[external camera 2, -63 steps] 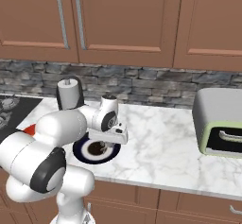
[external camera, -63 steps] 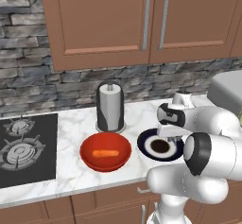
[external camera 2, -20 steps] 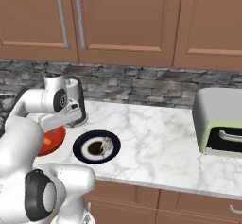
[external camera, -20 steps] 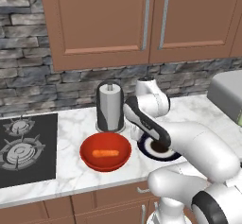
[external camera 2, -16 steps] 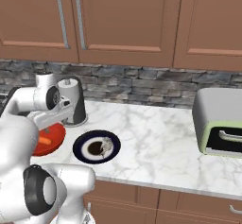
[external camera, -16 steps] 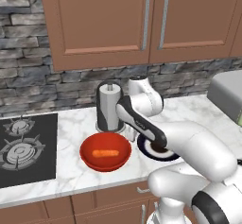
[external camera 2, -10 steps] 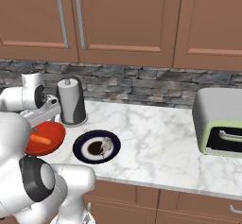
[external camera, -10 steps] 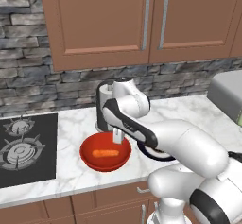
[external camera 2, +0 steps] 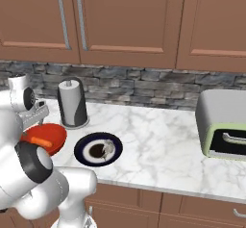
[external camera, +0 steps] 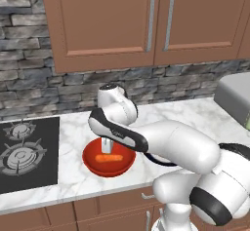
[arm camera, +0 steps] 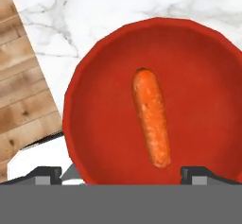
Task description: Place the fish on the plate and place the carrot on the same plate.
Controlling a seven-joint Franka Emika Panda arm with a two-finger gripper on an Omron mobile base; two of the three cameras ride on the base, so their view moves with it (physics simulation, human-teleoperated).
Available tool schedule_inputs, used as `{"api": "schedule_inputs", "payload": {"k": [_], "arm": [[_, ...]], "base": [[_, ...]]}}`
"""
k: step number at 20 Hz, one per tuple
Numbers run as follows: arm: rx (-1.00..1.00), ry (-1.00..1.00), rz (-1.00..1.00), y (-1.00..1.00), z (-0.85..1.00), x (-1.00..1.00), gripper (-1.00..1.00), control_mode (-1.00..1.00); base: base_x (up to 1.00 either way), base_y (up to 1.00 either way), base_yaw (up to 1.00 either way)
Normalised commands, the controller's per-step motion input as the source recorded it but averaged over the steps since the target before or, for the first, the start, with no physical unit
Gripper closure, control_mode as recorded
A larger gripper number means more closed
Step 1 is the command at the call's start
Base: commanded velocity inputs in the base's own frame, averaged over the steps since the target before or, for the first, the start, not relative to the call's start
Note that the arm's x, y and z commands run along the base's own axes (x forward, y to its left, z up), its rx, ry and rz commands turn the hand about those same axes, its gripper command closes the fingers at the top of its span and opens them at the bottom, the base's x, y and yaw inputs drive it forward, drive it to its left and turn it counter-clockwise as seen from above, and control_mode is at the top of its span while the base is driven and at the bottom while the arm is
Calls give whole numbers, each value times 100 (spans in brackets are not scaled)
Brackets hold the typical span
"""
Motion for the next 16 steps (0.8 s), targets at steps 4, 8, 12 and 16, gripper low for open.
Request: {"api": "schedule_inputs", "payload": {"k": [4,8,12,16], "arm": [[0,0,5,12,-40,18,-100,-100],[0,0,5,1,-49,11,-100,-100],[0,-4,3,0,-50,7,-100,-100],[0,-4,2,0,-47,14,-100,-100]], "base": [[0,0,0],[0,0,0],[0,0,0],[0,0,0]]}}
